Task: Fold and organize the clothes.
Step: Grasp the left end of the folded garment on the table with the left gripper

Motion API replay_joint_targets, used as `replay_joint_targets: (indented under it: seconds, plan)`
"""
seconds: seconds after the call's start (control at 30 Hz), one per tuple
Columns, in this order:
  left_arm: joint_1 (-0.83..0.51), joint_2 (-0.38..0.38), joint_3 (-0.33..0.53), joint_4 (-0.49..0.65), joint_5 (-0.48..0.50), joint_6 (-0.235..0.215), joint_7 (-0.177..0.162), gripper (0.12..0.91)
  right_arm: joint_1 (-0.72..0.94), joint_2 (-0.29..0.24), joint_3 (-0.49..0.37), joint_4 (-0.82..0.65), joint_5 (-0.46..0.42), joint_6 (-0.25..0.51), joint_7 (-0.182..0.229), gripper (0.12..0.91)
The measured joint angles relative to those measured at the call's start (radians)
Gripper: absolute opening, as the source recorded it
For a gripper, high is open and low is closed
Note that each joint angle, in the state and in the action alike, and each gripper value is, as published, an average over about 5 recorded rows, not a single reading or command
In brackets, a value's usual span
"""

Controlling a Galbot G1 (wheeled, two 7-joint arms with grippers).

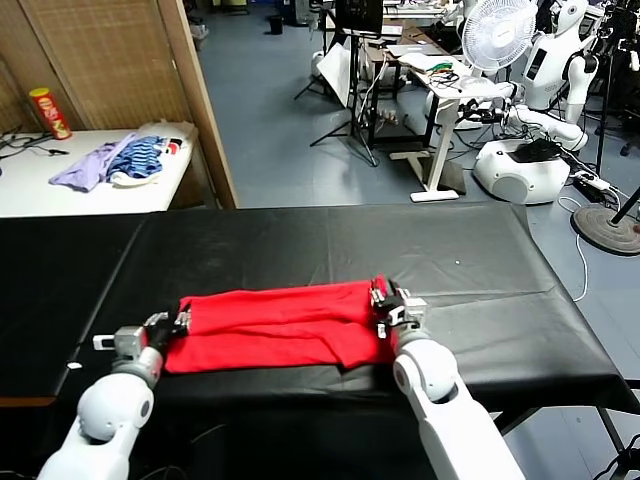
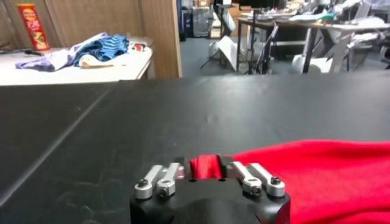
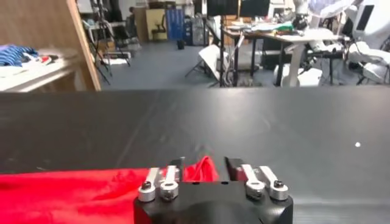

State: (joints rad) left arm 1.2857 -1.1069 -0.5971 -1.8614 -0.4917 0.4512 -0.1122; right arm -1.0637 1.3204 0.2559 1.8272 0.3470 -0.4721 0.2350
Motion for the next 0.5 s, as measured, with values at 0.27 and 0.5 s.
replay_joint_targets:
  seconds: [0.27,0.5]
  plan:
    - [0.066,-0.013,-0.042,-0.085,-0.108,0.013,-0.004,0.795,-0.086,-0.03,0.033,0.123,0.002,0.005,-0.018,0.798]
    - [0.135,-0.05,-0.049,-0.091,-0.095,-0.001,-0.005,0.798,-0.122,-0.035,0.034,0.177,0.003,0.006,-0.018,0.798]
